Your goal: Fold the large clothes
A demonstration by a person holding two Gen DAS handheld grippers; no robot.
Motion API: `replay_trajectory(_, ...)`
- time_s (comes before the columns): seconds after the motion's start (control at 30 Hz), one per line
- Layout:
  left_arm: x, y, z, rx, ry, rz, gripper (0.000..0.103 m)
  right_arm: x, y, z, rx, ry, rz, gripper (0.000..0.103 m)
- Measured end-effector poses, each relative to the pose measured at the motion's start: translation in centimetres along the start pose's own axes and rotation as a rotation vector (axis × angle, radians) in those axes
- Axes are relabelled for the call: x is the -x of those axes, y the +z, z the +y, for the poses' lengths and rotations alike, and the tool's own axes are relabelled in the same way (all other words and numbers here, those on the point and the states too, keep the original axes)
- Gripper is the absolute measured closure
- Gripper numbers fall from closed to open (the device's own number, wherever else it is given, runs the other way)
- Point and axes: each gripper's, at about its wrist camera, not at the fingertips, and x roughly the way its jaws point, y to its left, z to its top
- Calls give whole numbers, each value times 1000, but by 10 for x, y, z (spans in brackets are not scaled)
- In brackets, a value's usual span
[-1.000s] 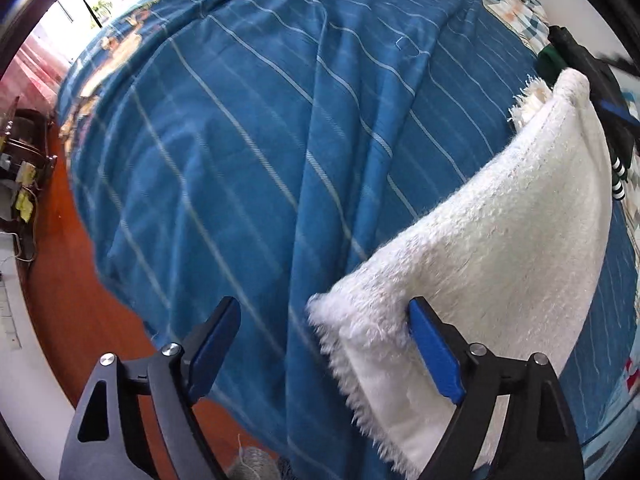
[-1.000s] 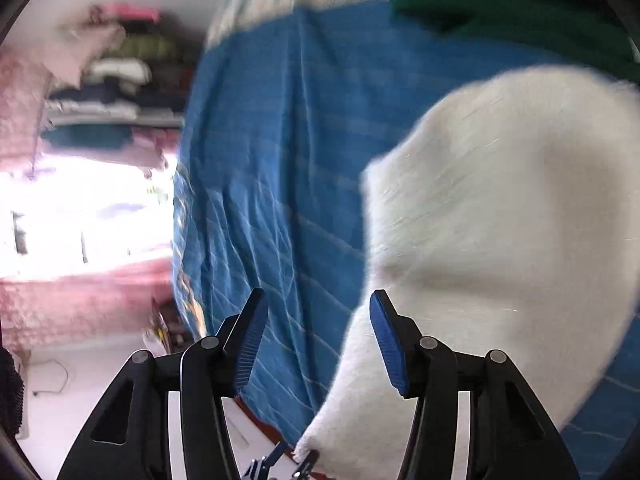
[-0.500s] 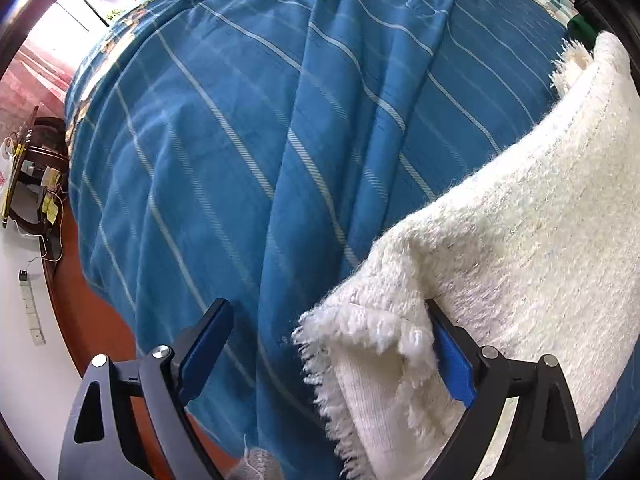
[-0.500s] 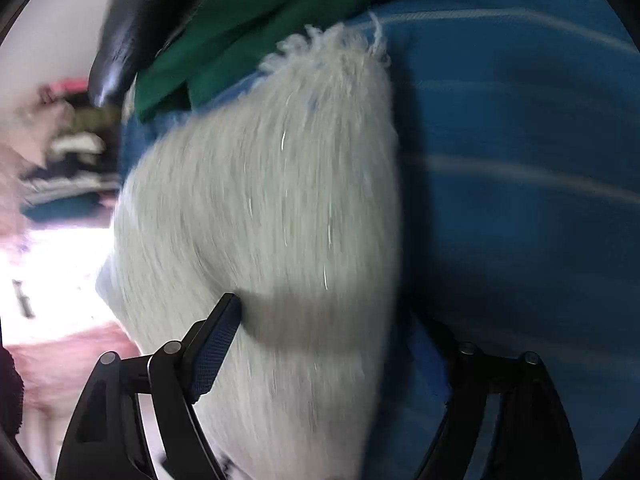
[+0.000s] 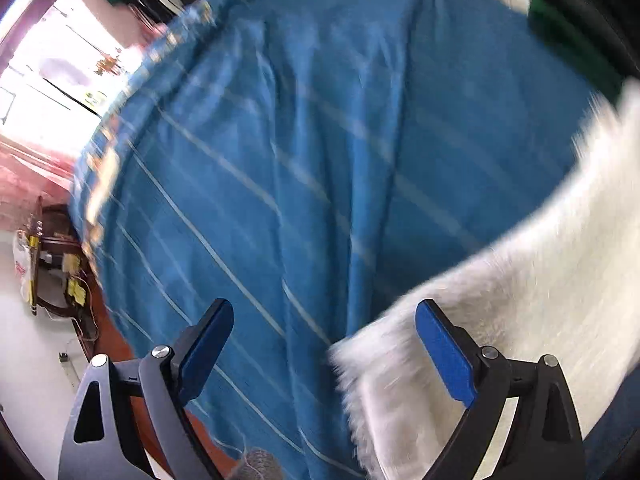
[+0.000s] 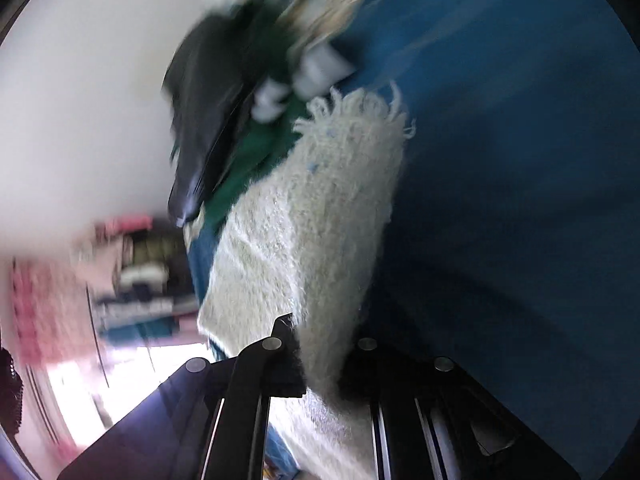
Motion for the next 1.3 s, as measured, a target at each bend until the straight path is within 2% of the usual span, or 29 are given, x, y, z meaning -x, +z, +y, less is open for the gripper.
replay_trajectory(0.1,29,11,2,41,-13,-55,9,86,-34,-64,-128,-113,-49,95)
replay_trajectory(0.17,42,9,-6,50,-11,-78,9,116,-52,-93,-166,-187,-22,94)
replay_trajectory(0.2,47,6,-9,51,-7,-84,9,129,-58,-106,-152,-284,22,90)
replay_trajectory(0.23,49,3,-14,51,-4,-86,9,127,-65,-107,-120,-357,49,79)
replay_trajectory(0.27,51,-6,-24,45,-6,-81,9,133,-68,-109,-44,-468,73,75)
replay_trajectory(0.3,50,-10,-32,37,-5,-72,9,139,-69,-108,27,-543,85,74)
replay_trajectory(0.37,41,-26,-52,6,6,-38,9,158,-73,-98,193,-654,104,61)
replay_trajectory(0.43,32,-40,-69,-2,3,-27,9,174,-78,-76,354,-746,86,55)
replay_trajectory(0.5,20,-53,-85,-11,21,-25,9,188,-82,-47,482,-723,61,55)
replay_trajectory(0.53,11,-59,-90,-19,38,-15,9,188,-81,-29,523,-671,75,55)
replay_trajectory(0.6,-14,-71,-97,-21,60,35,9,162,-75,3,556,-593,117,55)
replay_trajectory(0.63,-22,-75,-94,-1,43,51,8,139,-68,17,575,-536,146,56)
replay_trajectory(0.7,-29,-79,-85,52,1,49,2,99,-56,30,610,-478,183,57)
replay_trajectory(0.77,-29,-78,-79,64,-17,53,0,45,-45,49,619,-471,219,73)
replay_trajectory(0.8,-28,-78,-78,59,-15,53,0,18,-38,50,621,-479,245,73)
replay_trajectory(0.87,-24,-78,-77,42,-4,43,0,-35,-26,45,614,-578,274,74)
replay_trajectory(0.9,-23,-79,-75,37,-2,39,0,-56,-24,39,599,-600,282,74)
replay_trajectory(0.97,-21,-81,-72,35,0,33,0,-68,-15,46,585,-626,276,74)
replay_trajectory(1.07,-31,-85,-70,52,-30,46,0,-60,-20,77,655,-707,302,74)
replay_trajectory(1.1,-36,-86,-69,61,-48,50,0,-55,-23,86,675,-696,295,74)
replay_trajectory(1.2,-51,-83,-65,124,-157,50,0,-36,-40,110,718,-539,306,74)
replay_trajectory(1.27,-61,-82,-57,187,-240,41,0,-44,-51,109,704,-472,384,74)
replay_trajectory(1.3,-66,-82,-50,221,-288,24,0,-59,-57,103,706,-482,425,74)
